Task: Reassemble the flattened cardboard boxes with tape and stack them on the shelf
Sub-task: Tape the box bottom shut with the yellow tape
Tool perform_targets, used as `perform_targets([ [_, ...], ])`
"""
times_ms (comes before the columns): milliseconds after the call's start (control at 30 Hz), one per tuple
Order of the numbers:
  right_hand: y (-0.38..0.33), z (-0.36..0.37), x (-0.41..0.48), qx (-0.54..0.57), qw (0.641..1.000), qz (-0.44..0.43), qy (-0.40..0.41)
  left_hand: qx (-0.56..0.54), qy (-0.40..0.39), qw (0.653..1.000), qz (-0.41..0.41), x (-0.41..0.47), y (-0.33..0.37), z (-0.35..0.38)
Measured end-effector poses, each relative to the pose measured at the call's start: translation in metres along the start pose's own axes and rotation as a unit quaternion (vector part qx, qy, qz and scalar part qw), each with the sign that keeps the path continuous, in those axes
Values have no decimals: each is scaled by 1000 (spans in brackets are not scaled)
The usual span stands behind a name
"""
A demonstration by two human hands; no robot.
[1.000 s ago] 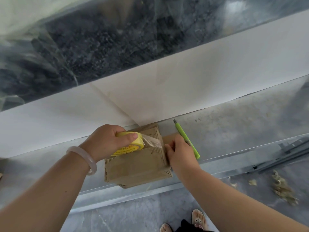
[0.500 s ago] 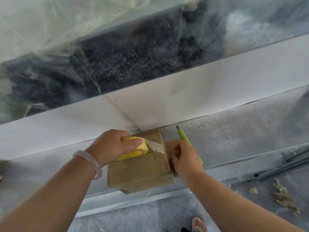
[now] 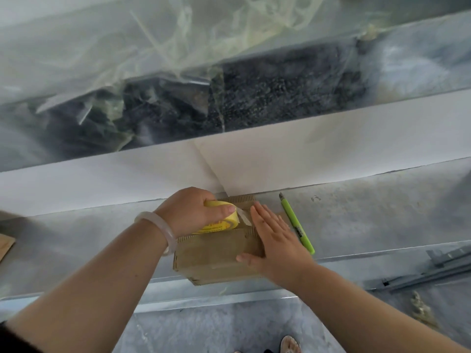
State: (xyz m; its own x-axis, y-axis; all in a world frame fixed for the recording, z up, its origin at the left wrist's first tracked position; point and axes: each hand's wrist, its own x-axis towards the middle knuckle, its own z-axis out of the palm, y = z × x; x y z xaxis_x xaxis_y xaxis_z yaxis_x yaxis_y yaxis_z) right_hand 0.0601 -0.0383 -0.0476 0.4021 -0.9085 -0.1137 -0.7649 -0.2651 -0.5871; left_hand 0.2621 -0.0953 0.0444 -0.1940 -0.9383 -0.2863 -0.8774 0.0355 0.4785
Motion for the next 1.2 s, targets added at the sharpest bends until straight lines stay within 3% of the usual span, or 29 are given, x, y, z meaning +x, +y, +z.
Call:
perform_targets([
  [200, -12, -9, 18, 105, 994, 8, 17, 17, 0, 1000, -5, -1, 5, 0],
  [500, -14, 1, 20, 119, 990, 27, 72, 30, 13, 999, -5, -7, 6, 0],
  [800, -5, 8, 25, 131, 988, 13, 85, -63, 2, 998, 21, -28, -26, -16],
  [1033, -5, 8, 22, 130, 988, 18, 76, 59, 82, 995, -16, -40, -43, -28],
  [1200, -9, 2, 20, 107, 992, 25, 64, 78, 98, 992, 23, -46, -51, -33],
])
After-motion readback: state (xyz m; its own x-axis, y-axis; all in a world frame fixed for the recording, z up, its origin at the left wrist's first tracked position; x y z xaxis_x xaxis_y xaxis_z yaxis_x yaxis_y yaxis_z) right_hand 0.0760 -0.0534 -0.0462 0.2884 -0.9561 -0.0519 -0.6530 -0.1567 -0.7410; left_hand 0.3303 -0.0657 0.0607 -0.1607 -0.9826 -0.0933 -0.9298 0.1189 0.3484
